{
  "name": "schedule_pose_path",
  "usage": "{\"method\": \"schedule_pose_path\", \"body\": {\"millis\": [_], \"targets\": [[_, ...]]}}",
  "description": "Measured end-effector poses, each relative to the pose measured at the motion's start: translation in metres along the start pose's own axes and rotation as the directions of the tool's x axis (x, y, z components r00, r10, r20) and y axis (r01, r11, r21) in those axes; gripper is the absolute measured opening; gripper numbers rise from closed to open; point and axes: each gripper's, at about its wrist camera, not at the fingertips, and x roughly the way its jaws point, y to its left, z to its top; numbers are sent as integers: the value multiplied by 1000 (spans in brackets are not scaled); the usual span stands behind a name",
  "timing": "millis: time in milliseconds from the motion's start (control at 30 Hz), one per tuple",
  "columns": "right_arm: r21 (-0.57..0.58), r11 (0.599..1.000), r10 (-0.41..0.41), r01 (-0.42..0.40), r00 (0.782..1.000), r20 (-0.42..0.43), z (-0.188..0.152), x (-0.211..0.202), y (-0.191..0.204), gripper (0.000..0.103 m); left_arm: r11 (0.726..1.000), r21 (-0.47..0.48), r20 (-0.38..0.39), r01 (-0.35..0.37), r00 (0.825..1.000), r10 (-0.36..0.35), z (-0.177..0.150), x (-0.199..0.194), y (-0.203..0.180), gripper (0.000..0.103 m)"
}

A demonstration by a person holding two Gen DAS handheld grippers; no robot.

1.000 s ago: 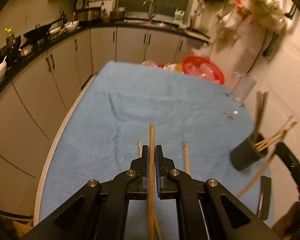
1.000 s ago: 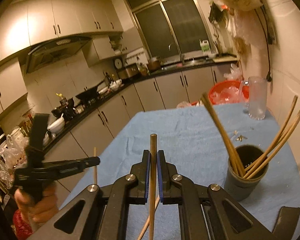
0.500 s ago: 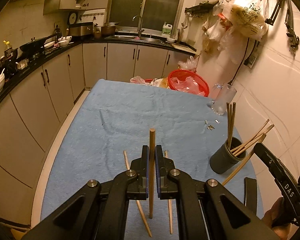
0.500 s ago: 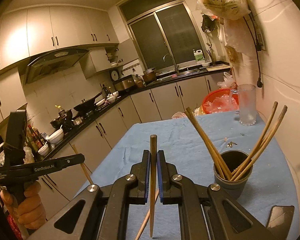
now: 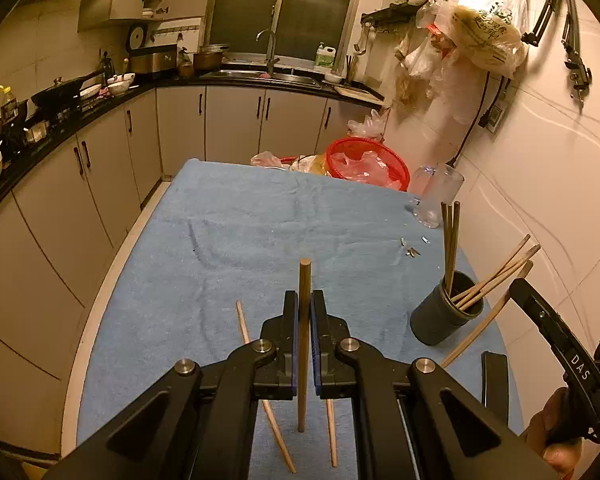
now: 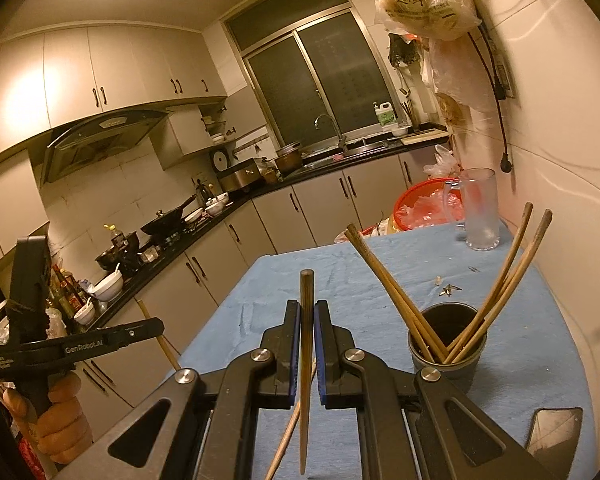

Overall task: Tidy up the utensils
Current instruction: 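Hold the chopstick above the black cup and lower it in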

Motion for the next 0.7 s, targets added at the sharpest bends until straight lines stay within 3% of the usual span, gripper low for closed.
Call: {"method": "schedule_pose_path", "body": {"millis": [700], "targets": [[4,1000,-11,11,1000,18,3,-10,0,7,999,38,14,6,1000,-7,-2,-11,-15,6]]}}
